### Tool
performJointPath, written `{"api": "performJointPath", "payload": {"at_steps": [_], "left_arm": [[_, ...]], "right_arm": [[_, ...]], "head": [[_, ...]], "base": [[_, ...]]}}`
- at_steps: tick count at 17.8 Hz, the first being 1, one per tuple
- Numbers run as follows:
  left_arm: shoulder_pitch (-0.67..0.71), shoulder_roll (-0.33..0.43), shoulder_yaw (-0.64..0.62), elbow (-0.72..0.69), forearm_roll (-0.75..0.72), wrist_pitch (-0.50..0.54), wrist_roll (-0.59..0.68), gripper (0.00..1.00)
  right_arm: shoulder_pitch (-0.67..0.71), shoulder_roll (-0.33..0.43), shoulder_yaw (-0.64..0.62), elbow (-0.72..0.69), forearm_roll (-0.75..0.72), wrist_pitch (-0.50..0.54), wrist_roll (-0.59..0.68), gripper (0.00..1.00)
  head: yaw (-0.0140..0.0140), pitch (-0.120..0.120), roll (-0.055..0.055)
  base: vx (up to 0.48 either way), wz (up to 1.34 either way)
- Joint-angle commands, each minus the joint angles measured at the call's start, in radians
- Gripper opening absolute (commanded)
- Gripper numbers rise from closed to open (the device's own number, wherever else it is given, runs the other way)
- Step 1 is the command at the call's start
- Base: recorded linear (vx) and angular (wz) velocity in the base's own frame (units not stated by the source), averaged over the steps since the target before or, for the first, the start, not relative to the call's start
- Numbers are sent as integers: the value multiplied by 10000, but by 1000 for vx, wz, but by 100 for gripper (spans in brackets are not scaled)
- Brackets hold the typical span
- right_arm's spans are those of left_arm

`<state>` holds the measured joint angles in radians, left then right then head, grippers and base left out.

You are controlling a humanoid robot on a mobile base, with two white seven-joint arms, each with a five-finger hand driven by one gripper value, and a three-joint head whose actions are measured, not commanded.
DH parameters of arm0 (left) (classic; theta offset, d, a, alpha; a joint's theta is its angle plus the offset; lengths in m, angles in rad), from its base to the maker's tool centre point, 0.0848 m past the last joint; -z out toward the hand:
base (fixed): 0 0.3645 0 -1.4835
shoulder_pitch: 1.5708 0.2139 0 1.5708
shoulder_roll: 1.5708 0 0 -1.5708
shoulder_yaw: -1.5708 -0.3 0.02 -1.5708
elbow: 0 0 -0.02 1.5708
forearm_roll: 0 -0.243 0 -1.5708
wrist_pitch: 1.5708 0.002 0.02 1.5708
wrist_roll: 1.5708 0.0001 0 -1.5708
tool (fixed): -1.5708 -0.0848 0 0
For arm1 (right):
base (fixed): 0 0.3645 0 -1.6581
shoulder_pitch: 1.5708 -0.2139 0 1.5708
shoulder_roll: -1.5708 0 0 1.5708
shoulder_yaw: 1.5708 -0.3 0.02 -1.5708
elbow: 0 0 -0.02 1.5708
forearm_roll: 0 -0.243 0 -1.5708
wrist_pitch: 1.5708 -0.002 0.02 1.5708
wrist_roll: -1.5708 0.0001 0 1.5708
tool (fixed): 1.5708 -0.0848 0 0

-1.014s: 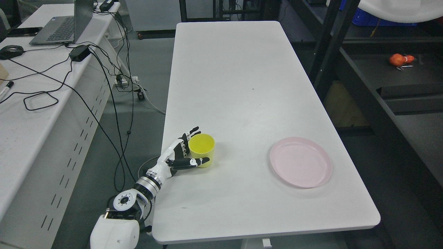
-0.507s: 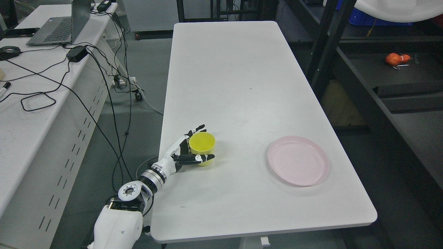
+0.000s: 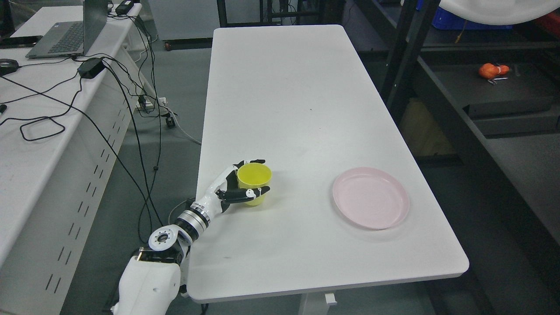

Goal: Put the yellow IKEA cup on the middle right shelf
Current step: 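Lift the yellow cup off the table with the left hand, then carry the cup in the left hand while turning toward the shelves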

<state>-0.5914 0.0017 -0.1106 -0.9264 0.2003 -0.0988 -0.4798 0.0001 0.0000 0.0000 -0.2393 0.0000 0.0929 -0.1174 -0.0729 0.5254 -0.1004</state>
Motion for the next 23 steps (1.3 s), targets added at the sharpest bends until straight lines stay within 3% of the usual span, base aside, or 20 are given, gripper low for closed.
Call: {"api": "performJointPath", "payload": {"at_steps": [1,5,9,13,23], "left_arm": [[54,158,706,275,436,-392,12,2],[69,158,753,-381,865,-560,-49,0],[604,158,707,-2849,1387,-469,-111,0],[1172,158,677,-4156,1494,-454,-126,0],[2002,158,646,-5217,1679,-454,-126,0]], "right_arm": [[137,-175,169,0,-245,6,8,99],[137,-175,169,0,-245,6,8,99],[137,-175,169,0,-245,6,8,99],[137,-175,169,0,-245,6,8,99],[137,-175,169,0,-245,6,8,99]], "head": [[0,0,0],[0,0,0],[0,0,0],[0,0,0],[0,0,0]], "base": [[-11,0],[-6,13],[-12,29],[-40,7],[-167,-93]]}}
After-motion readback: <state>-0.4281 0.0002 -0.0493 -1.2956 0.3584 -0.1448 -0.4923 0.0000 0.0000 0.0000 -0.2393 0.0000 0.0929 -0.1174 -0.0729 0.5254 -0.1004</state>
